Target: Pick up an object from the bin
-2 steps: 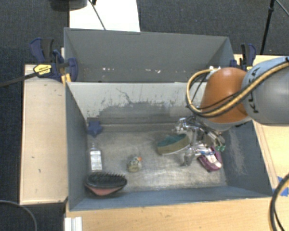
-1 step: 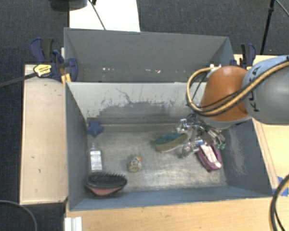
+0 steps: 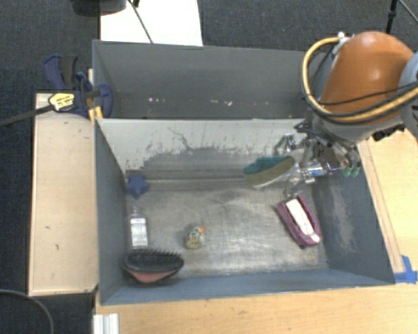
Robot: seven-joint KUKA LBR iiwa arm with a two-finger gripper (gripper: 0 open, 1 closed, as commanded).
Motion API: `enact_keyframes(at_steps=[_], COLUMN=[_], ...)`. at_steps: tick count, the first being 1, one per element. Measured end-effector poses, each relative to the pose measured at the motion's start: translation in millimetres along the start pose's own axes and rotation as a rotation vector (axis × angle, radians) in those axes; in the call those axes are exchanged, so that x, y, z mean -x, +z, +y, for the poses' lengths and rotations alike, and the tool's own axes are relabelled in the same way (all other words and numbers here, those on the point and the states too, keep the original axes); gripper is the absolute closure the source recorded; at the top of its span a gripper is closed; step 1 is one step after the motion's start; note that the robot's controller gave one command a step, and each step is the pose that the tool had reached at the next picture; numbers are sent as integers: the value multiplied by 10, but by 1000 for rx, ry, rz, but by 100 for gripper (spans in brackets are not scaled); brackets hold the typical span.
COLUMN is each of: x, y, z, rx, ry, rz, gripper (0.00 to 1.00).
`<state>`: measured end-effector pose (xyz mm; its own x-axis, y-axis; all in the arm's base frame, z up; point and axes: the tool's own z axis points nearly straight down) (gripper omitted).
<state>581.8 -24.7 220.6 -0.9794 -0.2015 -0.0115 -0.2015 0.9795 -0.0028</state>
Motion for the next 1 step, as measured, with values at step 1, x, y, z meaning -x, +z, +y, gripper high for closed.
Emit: enact_keyframes(at_steps=[1], x=[-368], y=[-665], z=[181], rx=[1], ry=[-76], rz=[2], gripper=[100])
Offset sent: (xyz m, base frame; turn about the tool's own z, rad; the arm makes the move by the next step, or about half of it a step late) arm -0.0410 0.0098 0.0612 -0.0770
